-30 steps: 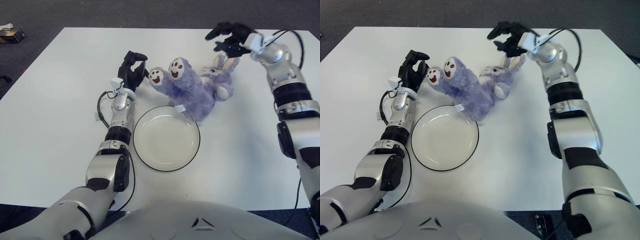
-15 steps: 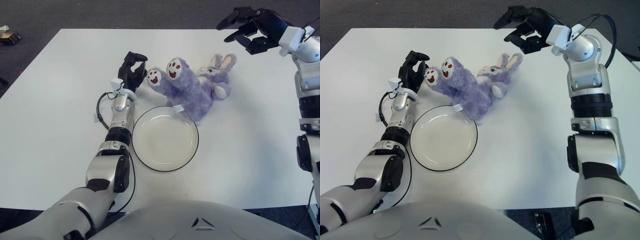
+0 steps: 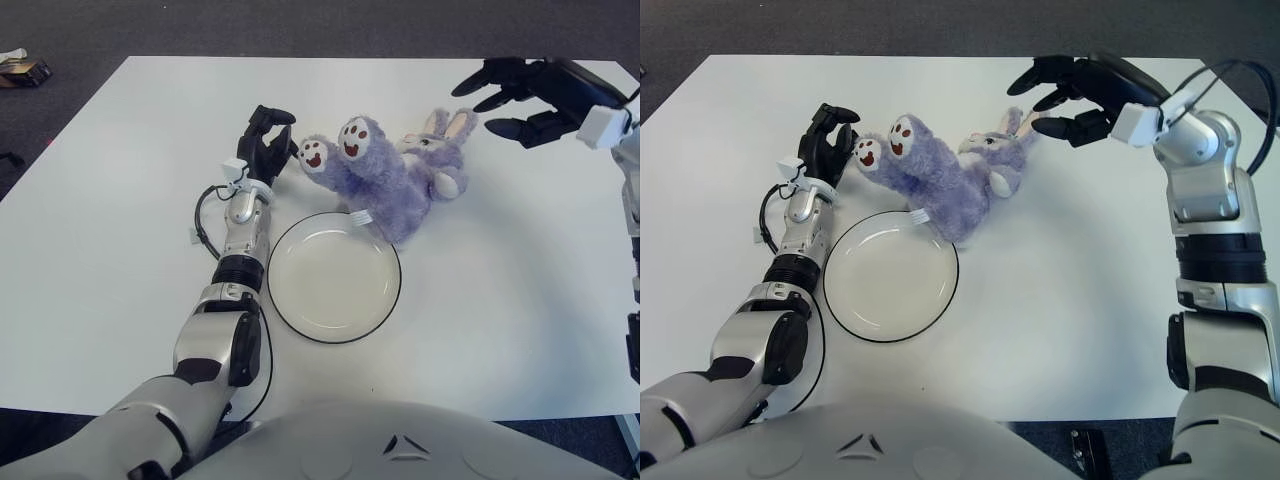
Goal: Put the doll into the plate.
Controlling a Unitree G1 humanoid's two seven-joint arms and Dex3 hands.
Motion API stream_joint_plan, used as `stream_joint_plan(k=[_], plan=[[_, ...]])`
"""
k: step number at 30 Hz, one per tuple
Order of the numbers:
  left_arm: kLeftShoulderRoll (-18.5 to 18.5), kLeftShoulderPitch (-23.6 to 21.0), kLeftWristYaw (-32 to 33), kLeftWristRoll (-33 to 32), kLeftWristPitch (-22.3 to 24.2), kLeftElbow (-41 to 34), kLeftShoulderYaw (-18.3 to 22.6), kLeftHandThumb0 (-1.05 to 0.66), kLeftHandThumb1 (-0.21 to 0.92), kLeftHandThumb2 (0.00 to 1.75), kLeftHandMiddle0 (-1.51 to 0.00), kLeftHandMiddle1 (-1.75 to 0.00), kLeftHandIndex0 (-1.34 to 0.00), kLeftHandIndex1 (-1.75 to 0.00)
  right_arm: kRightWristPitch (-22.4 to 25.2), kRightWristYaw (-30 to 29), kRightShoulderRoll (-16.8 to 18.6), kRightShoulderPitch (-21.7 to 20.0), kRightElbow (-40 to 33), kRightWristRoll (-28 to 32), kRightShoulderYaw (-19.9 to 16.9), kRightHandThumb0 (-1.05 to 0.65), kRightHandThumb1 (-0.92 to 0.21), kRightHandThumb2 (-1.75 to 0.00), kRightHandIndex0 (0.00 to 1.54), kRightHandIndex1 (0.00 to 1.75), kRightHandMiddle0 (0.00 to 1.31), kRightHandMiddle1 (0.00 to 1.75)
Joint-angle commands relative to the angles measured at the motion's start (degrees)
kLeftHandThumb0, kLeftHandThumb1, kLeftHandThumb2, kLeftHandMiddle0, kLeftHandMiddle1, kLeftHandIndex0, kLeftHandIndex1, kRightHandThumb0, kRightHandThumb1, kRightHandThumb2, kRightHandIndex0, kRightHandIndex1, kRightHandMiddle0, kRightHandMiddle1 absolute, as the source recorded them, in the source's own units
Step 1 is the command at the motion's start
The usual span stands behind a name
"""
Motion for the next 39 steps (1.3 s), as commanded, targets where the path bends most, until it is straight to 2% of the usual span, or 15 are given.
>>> stream_joint_plan(k=[1, 2, 4, 7, 10, 13, 20, 26, 33, 39], plan=[[0.12, -0.42, 0.17, 0.0, -0.22, 0.85, 0.07, -0.35, 0.92, 0.28, -0.91, -1.75, -0.46, -1.48, -3.69, -3.02, -1.77, 0.6, 0.11, -2.22, -0.78, -0.45, -0.92, -0.63, 0.85, 0.0, 0.47, 0.37], [0.16, -0.51, 0.24, 0.05, -0.23, 0.97, 0.08, -0.35, 0.92, 0.28, -0.91, -1.75, -0.46, -1.48, -5.34, -3.62, -2.14, 1.04, 0.47, -2.53, -0.84, -0.45, -0.92, -0.63, 0.83, 0.0, 0.47, 0.37], [0.2, -0.59, 0.3, 0.09, -0.26, 1.11, 0.1, -0.35, 0.92, 0.28, -0.91, -1.75, -0.46, -1.48, -7.19, -4.31, -2.58, 1.45, 1.01, -2.74, -0.81, -0.49, -0.92, -0.58, 0.69, 0.0, 0.44, 0.33], [0.21, -0.69, 0.42, 0.18, -0.31, 1.26, 0.11, -0.35, 0.92, 0.28, -0.9, -1.75, -0.46, -1.48, -9.15, -4.57, -3.19, 1.75, 1.7, -2.5, -0.57, -0.51, -0.92, -0.55, 0.62, 0.0, 0.43, 0.32], [0.22, -0.8, 0.7, 0.39, -0.35, 1.39, 0.05, -0.35, 0.92, 0.28, -0.9, -1.75, -0.46, -1.48, -11.29, -4.04, -4.1, 2.62, 1.94, -1.72, -0.4, -0.66, -0.92, -0.49, 0.43, 0.0, 0.32, 0.24], [0.21, -0.83, 0.79, 0.5, -0.38, 1.43, 0.03, -0.35, 0.92, 0.28, -0.9, -1.75, -0.45, -1.48, -11.84, -3.96, -4.35, 2.91, 2.03, -1.59, -0.4, -0.74, -0.92, -0.47, 0.35, 0.0, 0.27, 0.19], [0.27, -0.94, 1.01, 0.79, -0.32, 1.51, -0.07, -0.35, 0.92, 0.28, -0.9, -1.75, -0.45, -1.48, -13.25, -5.37, -4.41, 5.2, 1.44, -3.44, -0.58, -0.86, -0.92, -0.46, 0.27, 0.0, 0.21, 0.14], [0.28, -0.87, 1.2, 0.99, -0.29, 1.37, -0.17, -0.35, 0.92, 0.28, -0.9, -1.75, -0.45, -1.48, -14.18, -7.1, -3.85, 5.87, 1.79, -5.42, -0.39, -0.88, -0.92, -0.43, 0.22, 0.0, 0.2, 0.12], [0.23, -0.63, 1.45, 1.16, -0.16, 0.96, -0.37, -0.35, 0.92, 0.28, -0.9, -1.75, -0.45, -1.49, -14.29, -8.0, -3.52, 6.39, 1.81, -6.35, 0.18, -0.9, -0.92, -0.37, 0.08, 0.0, 0.15, 0.07], [0.14, -0.43, 1.65, 1.3, -0.16, 0.68, -0.54, -0.35, 0.92, 0.28, -0.89, -1.75, -0.45, -1.49, -14.06, -8.27, -3.13, 6.78, 1.42, -6.85, 0.57, -0.9, -0.92, -0.34, 0.04, 0.0, 0.13, 0.05]])
